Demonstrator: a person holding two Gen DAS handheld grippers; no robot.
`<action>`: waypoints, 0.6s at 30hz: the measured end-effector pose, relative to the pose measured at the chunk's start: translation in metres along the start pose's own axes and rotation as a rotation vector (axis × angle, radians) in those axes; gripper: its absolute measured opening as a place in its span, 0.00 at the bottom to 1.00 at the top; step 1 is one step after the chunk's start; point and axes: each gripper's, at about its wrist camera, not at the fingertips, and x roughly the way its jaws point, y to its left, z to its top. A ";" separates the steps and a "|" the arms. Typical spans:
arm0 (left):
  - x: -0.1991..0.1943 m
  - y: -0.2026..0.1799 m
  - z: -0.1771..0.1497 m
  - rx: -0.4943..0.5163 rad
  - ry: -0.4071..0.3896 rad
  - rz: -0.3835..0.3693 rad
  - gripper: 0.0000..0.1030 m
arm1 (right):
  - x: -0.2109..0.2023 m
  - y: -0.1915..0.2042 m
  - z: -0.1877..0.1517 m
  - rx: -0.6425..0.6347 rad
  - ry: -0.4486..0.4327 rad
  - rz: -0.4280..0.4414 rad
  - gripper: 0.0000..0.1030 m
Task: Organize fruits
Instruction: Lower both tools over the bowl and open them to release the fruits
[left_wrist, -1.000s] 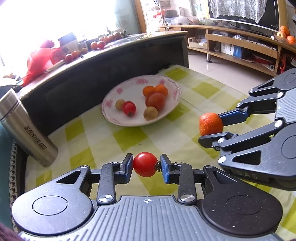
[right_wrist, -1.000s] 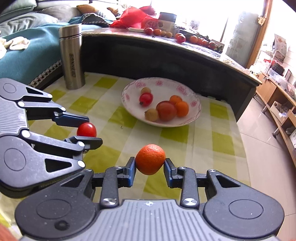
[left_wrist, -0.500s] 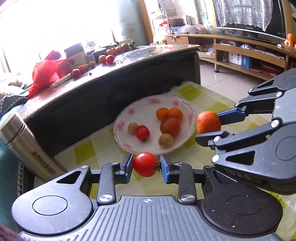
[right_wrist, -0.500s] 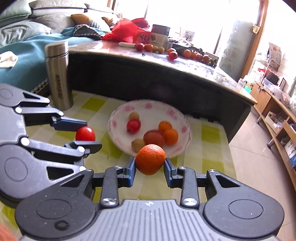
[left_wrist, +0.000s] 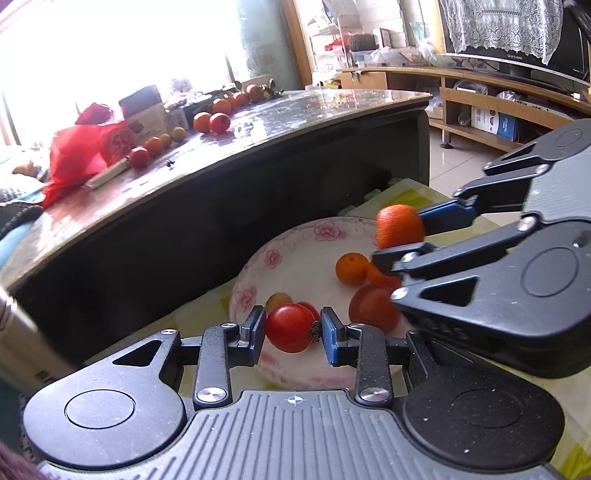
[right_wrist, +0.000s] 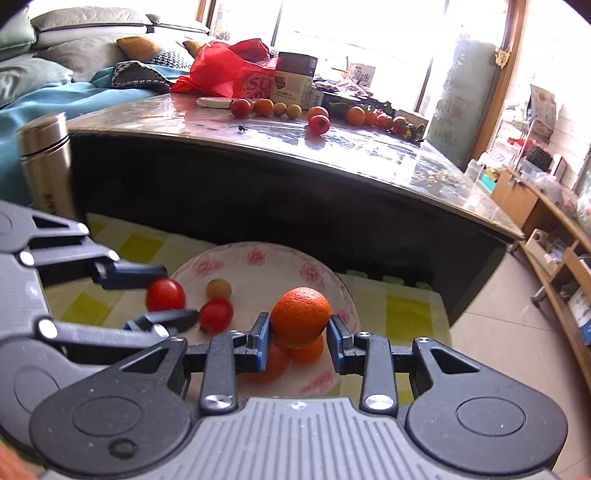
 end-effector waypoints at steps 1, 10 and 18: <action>0.004 0.001 0.001 -0.007 0.003 -0.006 0.39 | 0.005 -0.002 0.002 0.005 -0.001 0.006 0.38; 0.036 0.010 0.007 -0.042 0.040 -0.012 0.39 | 0.042 -0.011 0.009 0.024 0.014 0.030 0.38; 0.045 0.014 0.007 -0.065 0.048 -0.019 0.43 | 0.054 -0.011 0.011 0.028 0.016 0.051 0.38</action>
